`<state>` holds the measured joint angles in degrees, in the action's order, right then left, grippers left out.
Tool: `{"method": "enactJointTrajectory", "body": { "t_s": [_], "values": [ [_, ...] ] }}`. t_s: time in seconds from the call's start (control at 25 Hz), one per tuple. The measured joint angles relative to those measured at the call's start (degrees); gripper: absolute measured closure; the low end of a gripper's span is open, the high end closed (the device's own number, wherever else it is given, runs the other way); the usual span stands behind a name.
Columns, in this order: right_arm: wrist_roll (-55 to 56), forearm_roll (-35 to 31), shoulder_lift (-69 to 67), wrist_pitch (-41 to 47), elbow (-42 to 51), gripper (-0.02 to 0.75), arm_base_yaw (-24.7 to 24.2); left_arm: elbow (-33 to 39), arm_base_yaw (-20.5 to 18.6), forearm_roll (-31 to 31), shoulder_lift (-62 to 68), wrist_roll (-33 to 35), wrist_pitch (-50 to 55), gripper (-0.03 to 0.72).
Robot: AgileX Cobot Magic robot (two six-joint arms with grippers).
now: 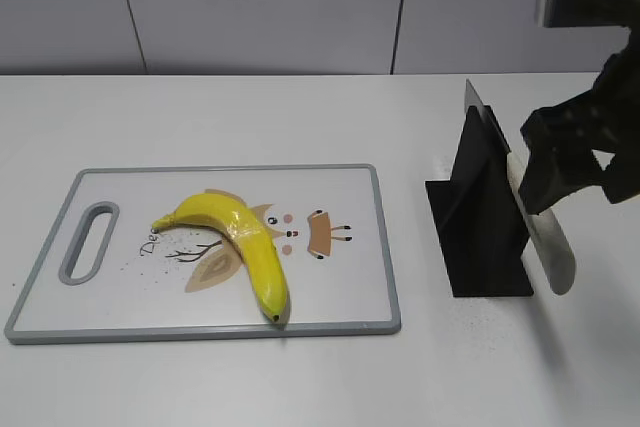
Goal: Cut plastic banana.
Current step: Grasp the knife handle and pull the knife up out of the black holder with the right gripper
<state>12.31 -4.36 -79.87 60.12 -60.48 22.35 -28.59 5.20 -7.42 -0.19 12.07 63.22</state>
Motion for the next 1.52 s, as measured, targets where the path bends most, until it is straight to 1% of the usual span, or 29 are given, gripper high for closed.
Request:
{"method": "enactJointTrajectory", "body": {
  "t_s": [0.24, 0.56, 0.64, 0.68, 0.76, 0.84, 1.16, 1.52],
  "values": [
    [4.7, 0.1, -6.6, 0.1, 0.0, 0.208, 0.0, 0.0, 0.0, 0.0, 0.0, 0.0, 0.0, 0.152],
    [6.3, 0.0, -14.2, 0.1, 0.0, 0.218, 0.0, 0.0, 0.0, 0.0, 0.0, 0.0, 0.0, 0.152],
    [6.5, -0.8, -14.6, 0.1, 0.0, 0.244, 0.0, 0.0, 0.0, 0.0, 0.0, 0.0, 0.0, 0.152],
    [6.9, -1.4, -14.7, 0.1, 0.0, 0.277, 0.0, 0.0, 0.0, 0.0, 0.0, 0.0, 0.0, 0.152],
    [7.4, -3.1, -14.7, 0.1, 0.0, 0.386, 0.0, 0.0, 0.0, 0.0, 0.0, 0.0, 0.0, 0.152],
    [7.7, -3.6, -14.8, 0.2, 0.0, 0.572, 0.0, 0.0, 0.0, 0.0, 0.0, 0.0, 0.0, 0.152],
    [8.1, -3.3, -14.3, 1.2, 0.0, 0.575, 0.0, 0.0, 0.0, 0.0, 0.0, 0.0, 0.0, 0.152],
    [8.1, -3.3, -6.4, 2.6, 0.0, 0.575, 0.0, 0.0, 0.0, 0.0, 0.0, 0.0, 0.0, 0.153]
  ]
}}
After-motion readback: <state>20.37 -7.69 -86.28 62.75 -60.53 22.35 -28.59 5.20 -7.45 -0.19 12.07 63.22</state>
